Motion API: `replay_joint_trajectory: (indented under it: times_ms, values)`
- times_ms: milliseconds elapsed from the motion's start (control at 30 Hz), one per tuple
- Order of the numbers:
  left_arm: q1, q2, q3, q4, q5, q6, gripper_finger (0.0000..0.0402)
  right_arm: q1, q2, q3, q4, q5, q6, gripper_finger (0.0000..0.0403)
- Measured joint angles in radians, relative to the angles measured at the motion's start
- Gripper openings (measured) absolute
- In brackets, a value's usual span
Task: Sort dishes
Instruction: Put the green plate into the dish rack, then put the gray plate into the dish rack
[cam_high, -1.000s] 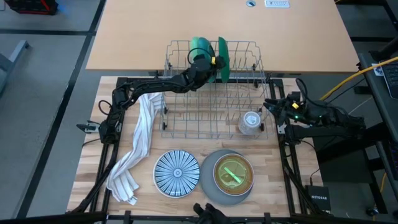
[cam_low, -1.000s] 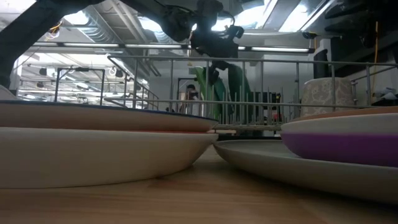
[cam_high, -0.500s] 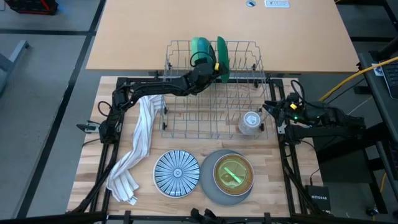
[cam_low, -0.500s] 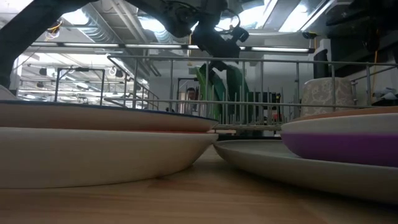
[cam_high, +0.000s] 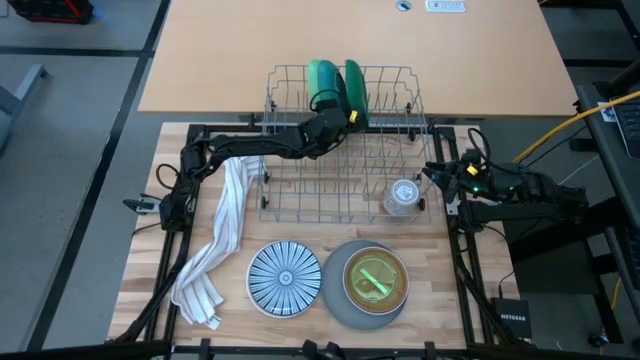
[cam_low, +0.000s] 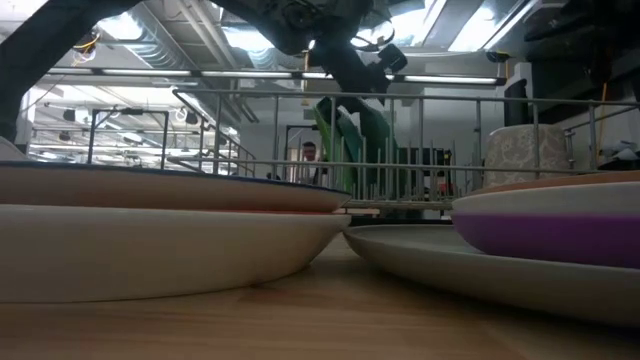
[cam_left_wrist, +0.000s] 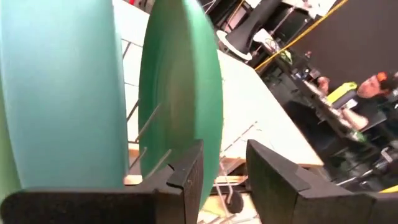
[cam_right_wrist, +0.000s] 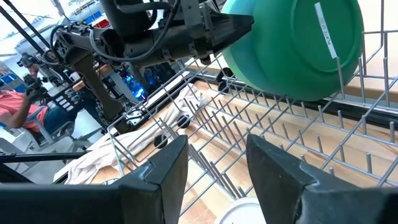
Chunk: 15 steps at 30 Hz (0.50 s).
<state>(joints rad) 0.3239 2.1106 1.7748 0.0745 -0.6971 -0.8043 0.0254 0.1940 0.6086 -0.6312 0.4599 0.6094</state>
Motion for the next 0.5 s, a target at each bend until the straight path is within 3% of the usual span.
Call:
replay_joint_trajectory:
  times_ms: [333,500]
  values:
    - [-0.014,-0.032,0.0,-0.173,-0.013,0.012,0.0111,0.0,0.0,0.0,-0.006,0.0,0.026,0.0166]
    - [-0.058,-0.041,0.0,-0.185,-0.014,0.116,0.0111,0.0,0.0,0.0,-0.005,-0.01,0.027,0.0166]
